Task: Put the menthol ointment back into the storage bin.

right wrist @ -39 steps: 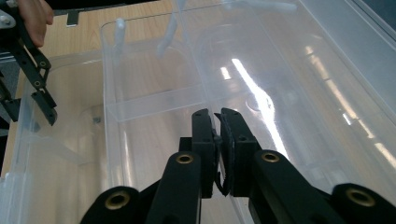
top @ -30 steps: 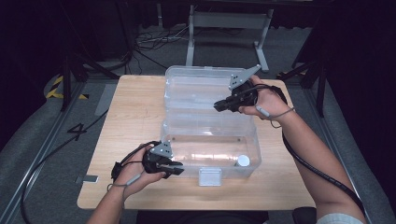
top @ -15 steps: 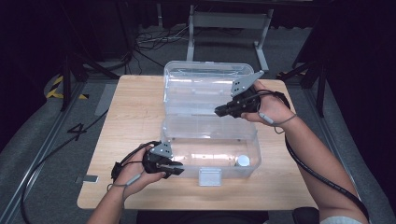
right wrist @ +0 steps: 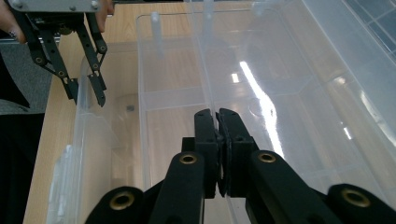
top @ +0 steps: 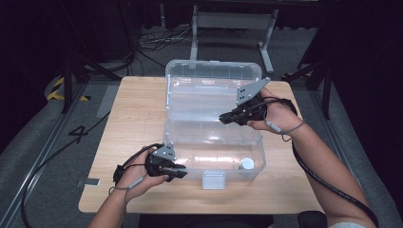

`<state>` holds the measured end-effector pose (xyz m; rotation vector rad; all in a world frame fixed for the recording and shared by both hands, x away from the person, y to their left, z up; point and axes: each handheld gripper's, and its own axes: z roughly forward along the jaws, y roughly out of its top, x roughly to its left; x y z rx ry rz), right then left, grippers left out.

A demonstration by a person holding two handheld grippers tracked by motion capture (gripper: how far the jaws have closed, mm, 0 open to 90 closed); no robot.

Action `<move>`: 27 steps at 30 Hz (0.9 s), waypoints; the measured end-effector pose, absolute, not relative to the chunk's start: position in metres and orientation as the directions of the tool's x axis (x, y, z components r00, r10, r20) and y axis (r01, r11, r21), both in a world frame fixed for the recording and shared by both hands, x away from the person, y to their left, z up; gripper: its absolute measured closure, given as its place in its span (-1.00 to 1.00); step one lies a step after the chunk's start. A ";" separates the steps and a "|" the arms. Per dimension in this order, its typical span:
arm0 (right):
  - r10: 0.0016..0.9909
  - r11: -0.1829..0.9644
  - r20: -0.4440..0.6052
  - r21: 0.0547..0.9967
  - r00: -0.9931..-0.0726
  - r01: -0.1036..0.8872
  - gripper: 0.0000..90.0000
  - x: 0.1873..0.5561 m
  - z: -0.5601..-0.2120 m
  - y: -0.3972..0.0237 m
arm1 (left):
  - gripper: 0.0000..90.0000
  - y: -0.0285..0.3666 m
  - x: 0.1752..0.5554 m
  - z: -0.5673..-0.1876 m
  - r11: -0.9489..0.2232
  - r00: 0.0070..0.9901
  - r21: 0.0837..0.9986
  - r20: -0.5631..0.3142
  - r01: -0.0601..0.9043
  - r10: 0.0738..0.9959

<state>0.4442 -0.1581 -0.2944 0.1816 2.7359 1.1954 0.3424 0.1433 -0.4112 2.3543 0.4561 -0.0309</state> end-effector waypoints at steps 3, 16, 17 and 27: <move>0.163 0.671 -0.078 0.740 -0.984 0.052 0.94 0.441 -0.295 -0.159 | 0.68 0.143 0.342 -0.411 -0.673 0.937 0.660 -0.151 0.333 0.315; 0.136 0.672 -0.066 0.739 -0.989 0.043 0.95 0.432 -0.298 -0.159 | 0.68 0.143 0.343 -0.411 -0.672 0.936 0.661 -0.154 0.336 0.316; 0.134 0.673 -0.064 0.739 -0.989 0.043 0.95 0.431 -0.298 -0.159 | 0.68 0.143 0.343 -0.411 -0.672 0.936 0.661 -0.154 0.335 0.316; 0.109 0.682 -0.061 0.731 -0.992 0.030 0.95 0.424 -0.299 -0.158 | 0.68 0.143 0.343 -0.411 -0.672 0.935 0.659 -0.157 0.339 0.318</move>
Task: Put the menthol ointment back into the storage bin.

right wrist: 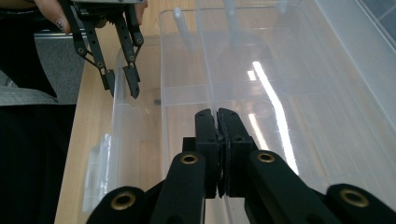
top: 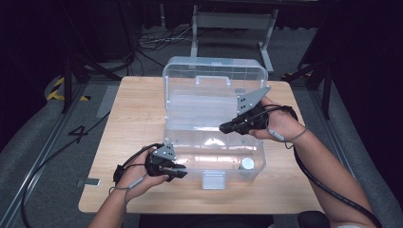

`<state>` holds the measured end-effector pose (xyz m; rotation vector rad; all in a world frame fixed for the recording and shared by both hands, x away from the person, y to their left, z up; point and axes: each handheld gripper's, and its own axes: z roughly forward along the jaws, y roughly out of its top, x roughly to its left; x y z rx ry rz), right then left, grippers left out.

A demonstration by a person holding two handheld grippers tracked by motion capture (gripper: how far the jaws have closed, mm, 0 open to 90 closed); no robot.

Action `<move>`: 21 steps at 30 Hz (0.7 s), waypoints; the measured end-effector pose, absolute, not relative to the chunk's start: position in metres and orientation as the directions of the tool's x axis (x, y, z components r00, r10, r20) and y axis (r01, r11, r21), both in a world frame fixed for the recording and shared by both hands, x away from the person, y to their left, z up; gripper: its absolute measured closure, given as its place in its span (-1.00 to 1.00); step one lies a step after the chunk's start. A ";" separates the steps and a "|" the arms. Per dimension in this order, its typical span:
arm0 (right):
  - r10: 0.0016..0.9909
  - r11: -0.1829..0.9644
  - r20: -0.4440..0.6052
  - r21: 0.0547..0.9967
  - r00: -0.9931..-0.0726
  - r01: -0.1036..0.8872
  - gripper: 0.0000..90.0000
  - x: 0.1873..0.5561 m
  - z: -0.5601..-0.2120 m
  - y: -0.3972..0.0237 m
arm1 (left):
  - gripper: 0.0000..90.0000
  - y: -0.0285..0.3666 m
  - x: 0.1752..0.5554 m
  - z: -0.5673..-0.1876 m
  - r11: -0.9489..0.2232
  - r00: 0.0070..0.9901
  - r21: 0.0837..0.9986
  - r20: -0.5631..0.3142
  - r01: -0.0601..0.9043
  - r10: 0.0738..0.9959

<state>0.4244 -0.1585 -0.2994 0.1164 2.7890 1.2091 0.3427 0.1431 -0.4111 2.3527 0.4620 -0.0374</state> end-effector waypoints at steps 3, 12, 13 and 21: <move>0.107 0.683 -0.062 0.730 -0.992 0.028 0.95 0.422 -0.300 -0.158 | 0.68 0.143 0.343 -0.411 -0.670 0.934 0.659 -0.159 0.342 0.319; 0.106 0.683 -0.061 0.730 -0.992 0.028 0.94 0.418 -0.302 -0.159 | 0.67 0.143 0.343 -0.411 -0.668 0.931 0.658 -0.162 0.348 0.326; 0.105 0.683 -0.060 0.730 -0.993 0.028 0.94 0.418 -0.302 -0.159 | 0.67 0.143 0.343 -0.411 -0.668 0.931 0.658 -0.163 0.349 0.326; 0.100 0.683 -0.059 0.730 -0.993 0.026 0.94 0.415 -0.303 -0.159 | 0.67 0.143 0.343 -0.411 -0.665 0.930 0.659 -0.167 0.352 0.327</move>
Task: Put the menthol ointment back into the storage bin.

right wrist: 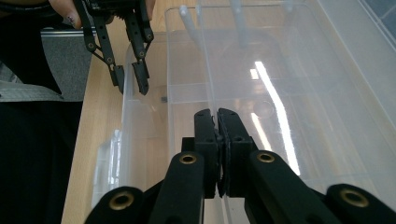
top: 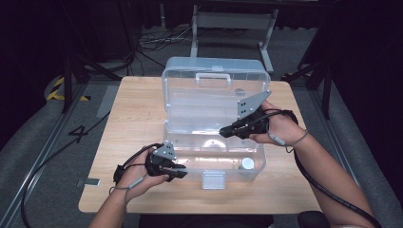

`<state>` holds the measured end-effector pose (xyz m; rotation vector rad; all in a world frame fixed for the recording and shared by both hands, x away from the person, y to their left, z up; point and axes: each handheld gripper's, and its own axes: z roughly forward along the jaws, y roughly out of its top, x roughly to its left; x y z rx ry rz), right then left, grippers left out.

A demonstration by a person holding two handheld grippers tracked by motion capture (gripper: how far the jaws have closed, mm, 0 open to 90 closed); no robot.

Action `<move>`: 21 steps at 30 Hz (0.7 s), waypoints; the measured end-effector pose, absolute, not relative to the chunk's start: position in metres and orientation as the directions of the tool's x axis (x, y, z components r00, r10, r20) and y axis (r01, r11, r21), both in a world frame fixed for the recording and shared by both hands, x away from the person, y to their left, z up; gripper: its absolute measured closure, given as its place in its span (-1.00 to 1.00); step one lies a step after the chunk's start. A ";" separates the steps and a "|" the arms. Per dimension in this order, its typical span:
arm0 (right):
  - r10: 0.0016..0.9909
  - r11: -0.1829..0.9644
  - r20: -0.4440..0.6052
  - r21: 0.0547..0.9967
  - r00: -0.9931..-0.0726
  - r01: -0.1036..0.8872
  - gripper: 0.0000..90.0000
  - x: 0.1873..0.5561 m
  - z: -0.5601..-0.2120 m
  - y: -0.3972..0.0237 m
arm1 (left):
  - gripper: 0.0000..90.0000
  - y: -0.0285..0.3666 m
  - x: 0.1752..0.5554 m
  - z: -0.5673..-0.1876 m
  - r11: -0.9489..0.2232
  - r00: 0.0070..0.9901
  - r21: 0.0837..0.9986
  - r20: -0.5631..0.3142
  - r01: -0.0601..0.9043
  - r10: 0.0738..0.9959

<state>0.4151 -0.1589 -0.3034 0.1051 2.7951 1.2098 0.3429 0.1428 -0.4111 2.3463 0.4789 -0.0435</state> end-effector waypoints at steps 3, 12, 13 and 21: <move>0.098 0.684 -0.057 0.729 -0.994 0.026 0.94 0.414 -0.304 -0.159 | 0.67 0.143 0.343 -0.411 -0.665 0.930 0.659 -0.167 0.353 0.328; 0.092 0.685 -0.054 0.728 -0.994 0.024 0.94 0.411 -0.306 -0.159 | 0.66 0.143 0.343 -0.411 -0.664 0.929 0.658 -0.170 0.355 0.328; 0.089 0.685 -0.055 0.728 -0.995 0.021 0.94 0.411 -0.306 -0.159 | 0.66 0.143 0.343 -0.411 -0.664 0.929 0.658 -0.172 0.356 0.328; 0.096 0.683 -0.038 0.730 -0.995 0.038 0.96 0.409 -0.308 -0.159 | 0.66 0.143 0.343 -0.411 -0.660 0.927 0.659 -0.178 0.362 0.331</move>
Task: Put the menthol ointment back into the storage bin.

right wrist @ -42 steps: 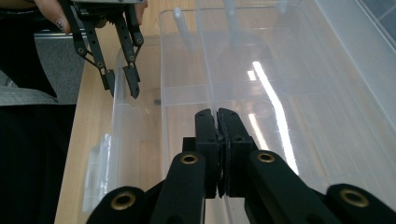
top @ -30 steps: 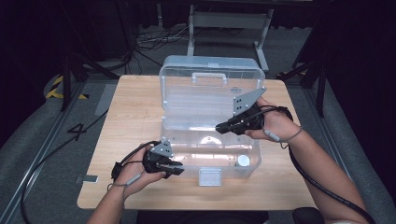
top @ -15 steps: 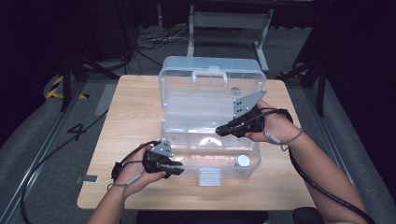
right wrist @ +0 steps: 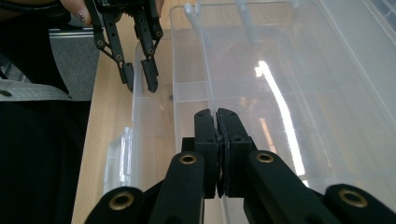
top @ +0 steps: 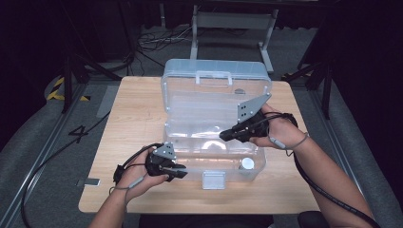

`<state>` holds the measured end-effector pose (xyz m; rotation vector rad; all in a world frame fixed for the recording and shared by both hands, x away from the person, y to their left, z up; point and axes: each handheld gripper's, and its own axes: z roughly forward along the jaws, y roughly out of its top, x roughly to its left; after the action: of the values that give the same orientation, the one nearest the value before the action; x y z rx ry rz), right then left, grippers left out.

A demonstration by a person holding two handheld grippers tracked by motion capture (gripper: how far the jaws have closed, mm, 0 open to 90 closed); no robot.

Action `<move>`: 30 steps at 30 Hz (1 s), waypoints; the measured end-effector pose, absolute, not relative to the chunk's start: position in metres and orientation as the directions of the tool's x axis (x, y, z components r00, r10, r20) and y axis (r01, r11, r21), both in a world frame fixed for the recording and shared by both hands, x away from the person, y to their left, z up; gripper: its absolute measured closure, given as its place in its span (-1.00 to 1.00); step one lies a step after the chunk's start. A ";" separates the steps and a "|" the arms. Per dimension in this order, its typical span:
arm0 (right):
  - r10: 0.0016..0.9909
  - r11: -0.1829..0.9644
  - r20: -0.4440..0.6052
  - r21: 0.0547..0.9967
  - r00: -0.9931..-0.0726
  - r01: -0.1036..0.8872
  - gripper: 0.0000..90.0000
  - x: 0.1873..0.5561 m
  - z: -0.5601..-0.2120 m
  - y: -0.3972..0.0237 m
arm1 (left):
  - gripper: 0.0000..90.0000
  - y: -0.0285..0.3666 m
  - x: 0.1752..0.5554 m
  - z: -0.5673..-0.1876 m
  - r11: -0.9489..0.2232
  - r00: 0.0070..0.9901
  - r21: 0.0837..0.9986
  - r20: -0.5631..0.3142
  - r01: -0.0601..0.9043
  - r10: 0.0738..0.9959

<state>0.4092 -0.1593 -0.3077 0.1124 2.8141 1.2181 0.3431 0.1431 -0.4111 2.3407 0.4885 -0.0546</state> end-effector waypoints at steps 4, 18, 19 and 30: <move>0.100 0.685 -0.037 0.728 -0.994 0.042 0.96 0.408 -0.308 -0.159 | 0.66 0.143 0.343 -0.411 -0.656 0.925 0.659 -0.183 0.367 0.333; 0.090 0.690 -0.045 0.723 -0.995 0.030 0.97 0.405 -0.310 -0.158 | 0.65 0.143 0.345 -0.410 -0.656 0.920 0.651 -0.198 0.382 0.339; 0.091 0.690 -0.046 0.723 -0.995 0.029 0.97 0.405 -0.310 -0.158 | 0.65 0.143 0.345 -0.409 -0.656 0.920 0.651 -0.198 0.382 0.339; 0.096 0.691 -0.053 0.723 -0.994 0.028 0.97 0.404 -0.310 -0.157 | 0.65 0.144 0.343 -0.397 -0.673 0.926 0.644 -0.181 0.365 0.330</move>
<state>0.4036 -0.1574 -0.3098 0.1028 2.8085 1.1979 0.3431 0.1439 -0.3965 2.3599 0.4910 -0.0632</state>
